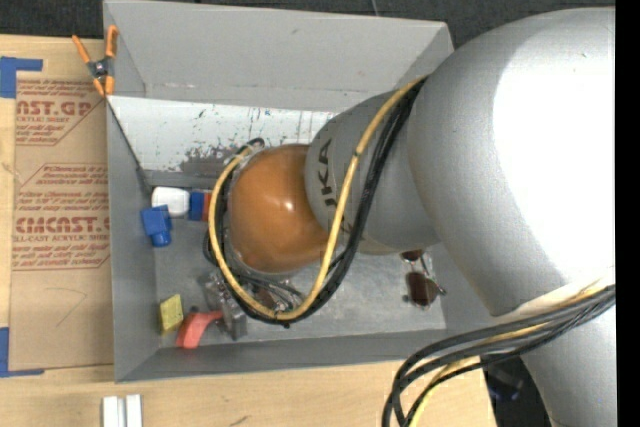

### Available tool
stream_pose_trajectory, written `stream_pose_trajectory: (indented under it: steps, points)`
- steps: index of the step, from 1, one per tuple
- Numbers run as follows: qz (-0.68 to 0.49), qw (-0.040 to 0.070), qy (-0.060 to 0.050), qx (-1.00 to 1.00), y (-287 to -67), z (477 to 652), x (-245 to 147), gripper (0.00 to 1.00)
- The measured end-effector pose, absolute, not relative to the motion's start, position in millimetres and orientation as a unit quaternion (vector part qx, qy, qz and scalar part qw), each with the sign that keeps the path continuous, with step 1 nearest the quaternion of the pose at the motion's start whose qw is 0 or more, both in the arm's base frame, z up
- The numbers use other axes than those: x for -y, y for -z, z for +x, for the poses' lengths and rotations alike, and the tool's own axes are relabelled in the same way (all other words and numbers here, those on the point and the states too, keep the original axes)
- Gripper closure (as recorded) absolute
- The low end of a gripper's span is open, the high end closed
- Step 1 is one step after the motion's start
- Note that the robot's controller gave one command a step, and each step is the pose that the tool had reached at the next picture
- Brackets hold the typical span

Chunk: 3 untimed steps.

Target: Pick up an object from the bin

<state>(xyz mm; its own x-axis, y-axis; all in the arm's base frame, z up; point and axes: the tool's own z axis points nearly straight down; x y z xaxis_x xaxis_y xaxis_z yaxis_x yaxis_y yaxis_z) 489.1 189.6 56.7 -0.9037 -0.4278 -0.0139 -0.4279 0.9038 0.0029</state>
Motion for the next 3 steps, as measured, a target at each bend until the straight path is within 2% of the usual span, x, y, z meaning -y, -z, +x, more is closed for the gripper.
stream_pose_trajectory:
  steps: [3]
  points:
    - [-0.219, 0.004, -0.002, -0.976, -85, 487.2, -189, 1.0]
